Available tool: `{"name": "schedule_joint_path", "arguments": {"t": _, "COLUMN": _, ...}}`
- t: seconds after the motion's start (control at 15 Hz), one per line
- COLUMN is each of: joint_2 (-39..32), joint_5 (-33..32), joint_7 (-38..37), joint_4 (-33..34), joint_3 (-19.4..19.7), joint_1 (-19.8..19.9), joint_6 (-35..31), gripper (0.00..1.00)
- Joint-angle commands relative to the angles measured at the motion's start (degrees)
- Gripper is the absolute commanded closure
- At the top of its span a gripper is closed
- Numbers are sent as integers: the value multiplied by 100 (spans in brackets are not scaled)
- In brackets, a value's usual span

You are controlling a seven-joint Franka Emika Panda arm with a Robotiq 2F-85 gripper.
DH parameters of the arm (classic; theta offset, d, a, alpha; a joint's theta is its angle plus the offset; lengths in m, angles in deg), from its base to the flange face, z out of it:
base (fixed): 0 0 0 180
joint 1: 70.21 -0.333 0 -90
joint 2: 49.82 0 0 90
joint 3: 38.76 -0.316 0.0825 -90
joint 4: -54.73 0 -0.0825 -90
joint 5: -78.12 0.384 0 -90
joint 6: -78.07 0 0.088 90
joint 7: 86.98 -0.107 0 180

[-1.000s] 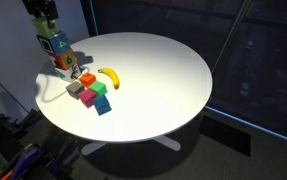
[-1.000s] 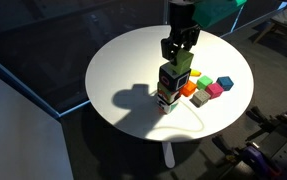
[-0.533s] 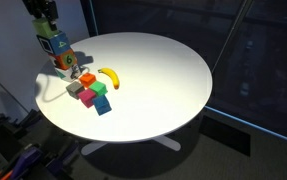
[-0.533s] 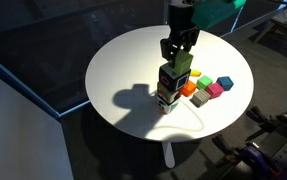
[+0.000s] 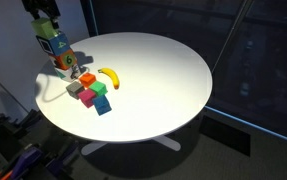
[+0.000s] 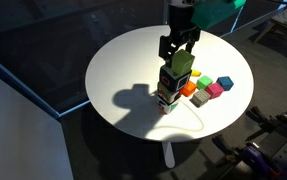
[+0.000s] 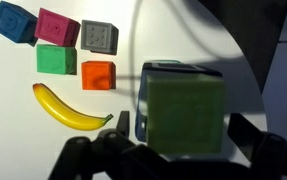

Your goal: Pick up the lime green block and put it on the block with the number four on it

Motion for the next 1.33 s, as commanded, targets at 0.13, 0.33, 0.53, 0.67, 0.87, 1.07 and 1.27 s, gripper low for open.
{"name": "schedule_joint_path", "arguments": {"t": 0.13, "joint_2": 172, "joint_5": 130, "joint_7": 159, "joint_4": -4, "joint_3": 14, "joint_1": 17, "joint_6": 41, "gripper": 0}}
{"name": "schedule_joint_path", "arguments": {"t": 0.33, "joint_2": 291, "joint_5": 174, "joint_7": 218, "joint_4": -36, "joint_3": 11, "joint_1": 27, "joint_6": 54, "gripper": 0}}
{"name": "schedule_joint_path", "arguments": {"t": 0.53, "joint_2": 410, "joint_5": 168, "joint_7": 189, "joint_4": -60, "joint_3": 17, "joint_1": 27, "joint_6": 55, "gripper": 0}}
{"name": "schedule_joint_path", "arguments": {"t": 0.67, "joint_2": 519, "joint_5": 158, "joint_7": 167, "joint_4": -107, "joint_3": 22, "joint_1": 29, "joint_6": 53, "gripper": 0}}
{"name": "schedule_joint_path", "arguments": {"t": 0.87, "joint_2": 682, "joint_5": 142, "joint_7": 108, "joint_4": -179, "joint_3": 38, "joint_1": 38, "joint_6": 80, "gripper": 0}}
{"name": "schedule_joint_path", "arguments": {"t": 1.07, "joint_2": 882, "joint_5": 111, "joint_7": -49, "joint_4": -254, "joint_3": 69, "joint_1": 56, "joint_6": 184, "gripper": 0}}
{"name": "schedule_joint_path", "arguments": {"t": 1.27, "joint_2": 1096, "joint_5": 78, "joint_7": -192, "joint_4": -316, "joint_3": 106, "joint_1": 94, "joint_6": 363, "gripper": 0}}
